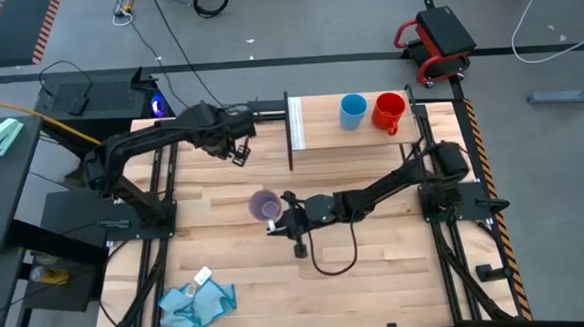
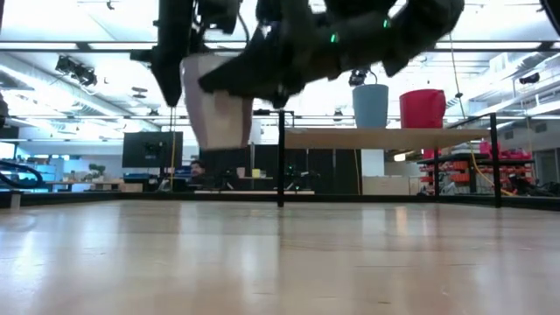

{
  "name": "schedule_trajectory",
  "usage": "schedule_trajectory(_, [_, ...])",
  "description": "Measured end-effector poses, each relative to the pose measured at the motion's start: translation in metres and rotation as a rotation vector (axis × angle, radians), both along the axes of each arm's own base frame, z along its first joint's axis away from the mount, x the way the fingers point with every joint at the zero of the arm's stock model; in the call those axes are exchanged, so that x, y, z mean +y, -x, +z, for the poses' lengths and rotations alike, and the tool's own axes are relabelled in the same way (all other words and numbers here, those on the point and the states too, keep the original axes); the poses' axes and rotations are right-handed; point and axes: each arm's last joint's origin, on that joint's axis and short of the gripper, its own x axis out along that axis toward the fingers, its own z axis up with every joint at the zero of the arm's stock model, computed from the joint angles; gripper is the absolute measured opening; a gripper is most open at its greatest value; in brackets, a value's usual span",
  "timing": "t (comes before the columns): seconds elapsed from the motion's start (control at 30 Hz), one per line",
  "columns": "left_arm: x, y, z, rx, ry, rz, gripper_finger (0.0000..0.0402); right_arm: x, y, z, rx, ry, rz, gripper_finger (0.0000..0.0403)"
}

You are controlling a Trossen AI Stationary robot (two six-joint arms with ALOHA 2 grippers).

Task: Stack small to large cups/mugs on shelf
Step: Put the violet mug on the shelf

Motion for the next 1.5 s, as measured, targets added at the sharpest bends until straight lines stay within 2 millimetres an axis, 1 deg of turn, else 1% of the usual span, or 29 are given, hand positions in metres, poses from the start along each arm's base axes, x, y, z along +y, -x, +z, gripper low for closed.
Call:
schedule_trajectory(0.1, [0.012,0.008,-0.01,0.042,0.017,0.023,0.0023,-0.002,0.008,0.021,0.004,0.042,-0.013,0.0036])
schedule_trajectory(0.23, [0.027,0.012,-0.022,0.044,0.021,0.027,0.0009,-0.012,0.021,0.052,-0.014,0.077,-0.05,0.0036])
schedule_trajectory(0.3, [0.034,0.013,-0.025,0.016,0.032,0.023,0.0006,-0.019,0.027,0.066,-0.017,0.069,-0.07,0.0036])
schedule_trajectory(0.4, [0.043,0.009,-0.031,-0.071,0.042,0.004,0.0008,-0.031,0.039,0.086,-0.02,0.054,-0.105,0.0036])
schedule_trajectory(0.5, [0.049,0.005,-0.032,-0.134,0.037,-0.004,0.0021,-0.045,0.056,0.108,-0.01,0.065,-0.143,0.0036])
schedule_trajectory(0.57, [0.051,0.004,-0.031,-0.156,0.026,-0.003,0.0029,-0.055,0.071,0.127,-0.026,0.083,-0.172,0.0036])
schedule_trajectory(0.7, [0.053,0.0,-0.03,-0.194,0.003,-0.008,0.0034,-0.071,0.099,0.166,-0.155,0.08,-0.231,0.0036])
schedule_trajectory(0.8, [0.053,-0.001,-0.03,-0.203,-0.002,-0.01,0.0029,-0.079,0.114,0.181,-0.194,0.063,-0.258,0.0036])
schedule_trajectory(0.93, [0.053,-0.002,-0.03,-0.214,-0.005,-0.013,0.0019,-0.088,0.126,0.187,-0.18,0.025,-0.297,0.0036])
schedule_trajectory(1.1, [0.053,-0.003,-0.029,-0.222,-0.005,-0.015,0.0012,-0.087,0.127,0.183,-0.16,-0.017,-0.264,0.0036])
schedule_trajectory(1.17, [0.053,-0.003,-0.029,-0.224,-0.006,-0.016,0.0014,-0.083,0.125,0.174,-0.172,-0.047,-0.238,0.0036])
schedule_trajectory(1.27, [0.052,-0.004,-0.029,-0.225,-0.006,-0.018,0.002,-0.073,0.127,0.143,-0.192,-0.08,-0.227,0.0036])
schedule_trajectory(1.33, [0.051,-0.005,-0.029,-0.226,-0.006,-0.021,0.0023,-0.07,0.13,0.128,-0.25,-0.104,-0.248,0.0036])
schedule_trajectory(1.4, [0.051,-0.005,-0.029,-0.231,-0.007,-0.022,0.0024,-0.074,0.135,0.123,-0.276,-0.109,-0.284,0.0036])
schedule_trajectory(1.5, [0.05,-0.005,-0.029,-0.234,0.0,-0.024,0.002,-0.088,0.137,0.118,-0.264,-0.064,-0.37,0.0036])
